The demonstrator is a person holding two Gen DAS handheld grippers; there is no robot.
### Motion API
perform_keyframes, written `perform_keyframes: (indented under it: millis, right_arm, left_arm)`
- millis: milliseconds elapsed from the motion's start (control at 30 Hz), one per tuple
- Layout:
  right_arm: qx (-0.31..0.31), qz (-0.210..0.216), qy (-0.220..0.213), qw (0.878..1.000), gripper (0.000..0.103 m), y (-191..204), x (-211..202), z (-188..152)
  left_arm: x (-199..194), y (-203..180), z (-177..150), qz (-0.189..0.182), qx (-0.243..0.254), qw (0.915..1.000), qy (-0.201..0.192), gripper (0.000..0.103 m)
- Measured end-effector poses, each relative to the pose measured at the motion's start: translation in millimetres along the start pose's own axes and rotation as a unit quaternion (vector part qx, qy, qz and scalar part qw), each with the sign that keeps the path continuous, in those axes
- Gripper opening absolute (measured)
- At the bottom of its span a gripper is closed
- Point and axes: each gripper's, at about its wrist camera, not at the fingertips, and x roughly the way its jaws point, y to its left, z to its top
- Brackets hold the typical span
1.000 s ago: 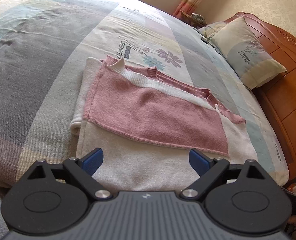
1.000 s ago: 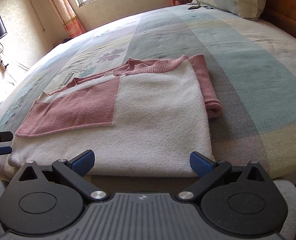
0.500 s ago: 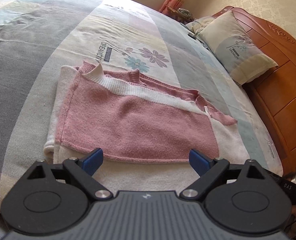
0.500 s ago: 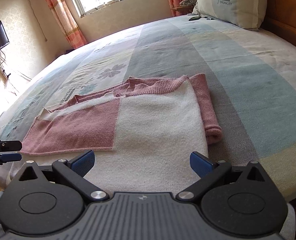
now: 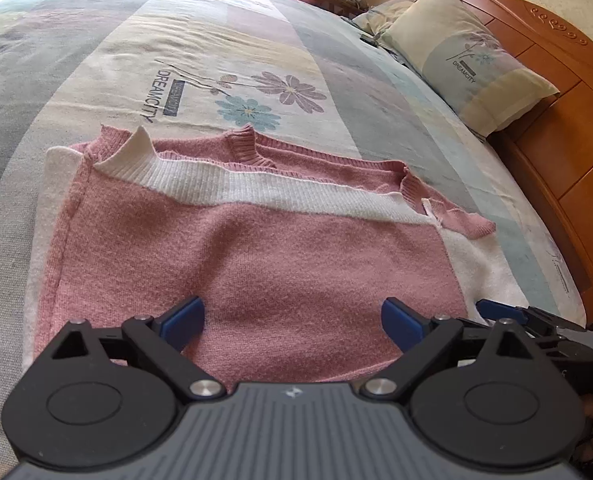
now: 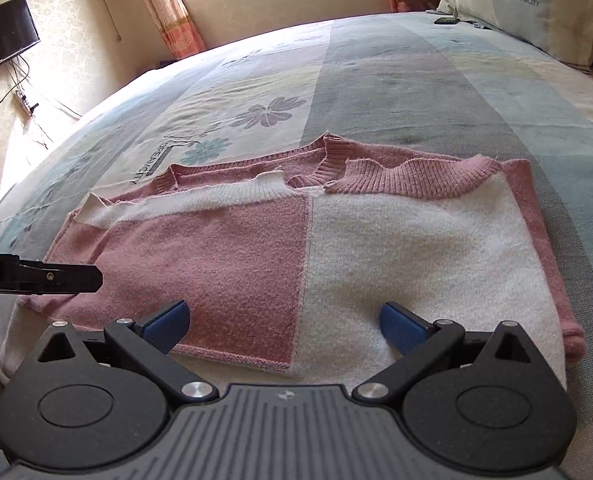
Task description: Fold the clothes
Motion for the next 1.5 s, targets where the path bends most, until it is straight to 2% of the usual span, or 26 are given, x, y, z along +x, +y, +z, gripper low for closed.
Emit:
perform_keyframes:
  millis: [333, 567, 833, 900, 1100, 1167, 1333, 1500]
  right_arm:
    - [-0.054, -0.047, 0.014, 0.997, 0.103, 17, 7, -2]
    - [-0.051, -0.003, -0.007, 0.999, 0.103, 48, -5, 16]
    - [-0.048, 0.047, -0.032, 0.997, 0.103, 82, -19, 36]
    - [-0.055, 0.055, -0.027, 0.997, 0.103, 96, -11, 35]
    - [-0.068, 0.033, 0.018, 0.997, 0.103, 117, 22, 29]
    - [-0.055, 0.032, 0.032, 0.997, 0.103, 116, 27, 26]
    - [-0.07, 0.047, 0.028, 0.996, 0.103, 118, 20, 21]
    - [-0.056, 0.046, 0.035, 0.997, 0.103, 111, 20, 19]
  left_arm:
    - [-4, 0, 5, -0.007, -0.001, 1.0, -0.002, 0.098]
    - [-33, 6, 8, -0.02, -0.003, 0.9991, -0.036, 0.098]
    - [-75, 44, 11, -0.015, -0.042, 0.9953, -0.087, 0.098]
    - [-79, 53, 12, -0.009, -0.048, 0.9946, -0.092, 0.098]
    - [-76, 85, 7, -0.019, -0.091, 0.9916, -0.09, 0.098]
    - [-71, 98, 4, -0.028, -0.111, 0.9899, -0.084, 0.098]
    - [-51, 129, 0, -0.055, -0.163, 0.9831, -0.062, 0.098]
    - [-34, 154, 10, -0.13, -0.2, 0.9702, -0.041, 0.099]
